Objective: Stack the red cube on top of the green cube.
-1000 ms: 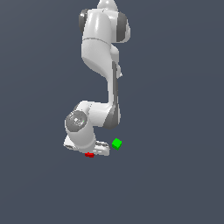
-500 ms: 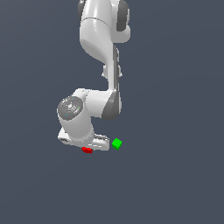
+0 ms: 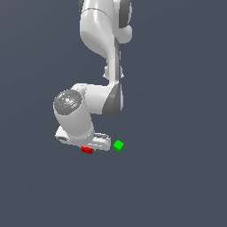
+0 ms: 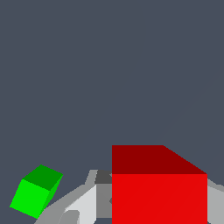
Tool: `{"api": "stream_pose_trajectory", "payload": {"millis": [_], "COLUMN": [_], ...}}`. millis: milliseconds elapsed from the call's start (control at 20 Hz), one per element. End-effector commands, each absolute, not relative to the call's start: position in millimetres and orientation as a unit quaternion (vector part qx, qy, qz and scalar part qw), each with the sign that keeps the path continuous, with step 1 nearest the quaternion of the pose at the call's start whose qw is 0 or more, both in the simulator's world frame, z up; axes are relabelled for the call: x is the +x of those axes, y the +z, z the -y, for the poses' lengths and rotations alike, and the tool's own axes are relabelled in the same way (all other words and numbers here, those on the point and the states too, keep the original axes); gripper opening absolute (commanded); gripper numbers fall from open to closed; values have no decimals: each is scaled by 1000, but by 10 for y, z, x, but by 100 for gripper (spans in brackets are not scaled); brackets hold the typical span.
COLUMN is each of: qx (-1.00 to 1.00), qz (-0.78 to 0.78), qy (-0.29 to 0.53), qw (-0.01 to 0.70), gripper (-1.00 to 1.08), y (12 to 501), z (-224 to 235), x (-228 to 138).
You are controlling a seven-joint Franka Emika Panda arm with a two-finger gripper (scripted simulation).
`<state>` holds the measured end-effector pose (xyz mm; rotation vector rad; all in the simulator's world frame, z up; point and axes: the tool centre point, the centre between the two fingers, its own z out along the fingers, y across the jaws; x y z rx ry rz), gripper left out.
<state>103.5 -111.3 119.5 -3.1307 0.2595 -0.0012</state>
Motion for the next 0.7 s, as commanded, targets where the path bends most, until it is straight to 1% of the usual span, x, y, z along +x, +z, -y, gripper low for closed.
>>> {"api": "stream_pose_trajectory", "payload": {"millis": [0, 350, 650], "qx": [-997, -997, -997], "qz": [-83, -83, -83], "qy": [0, 0, 0], "qw": [0, 0, 0], "gripper": [-100, -100, -100], "y": [1194, 1131, 974], "z": [1109, 962, 598], "x": [1034, 978, 845]}}
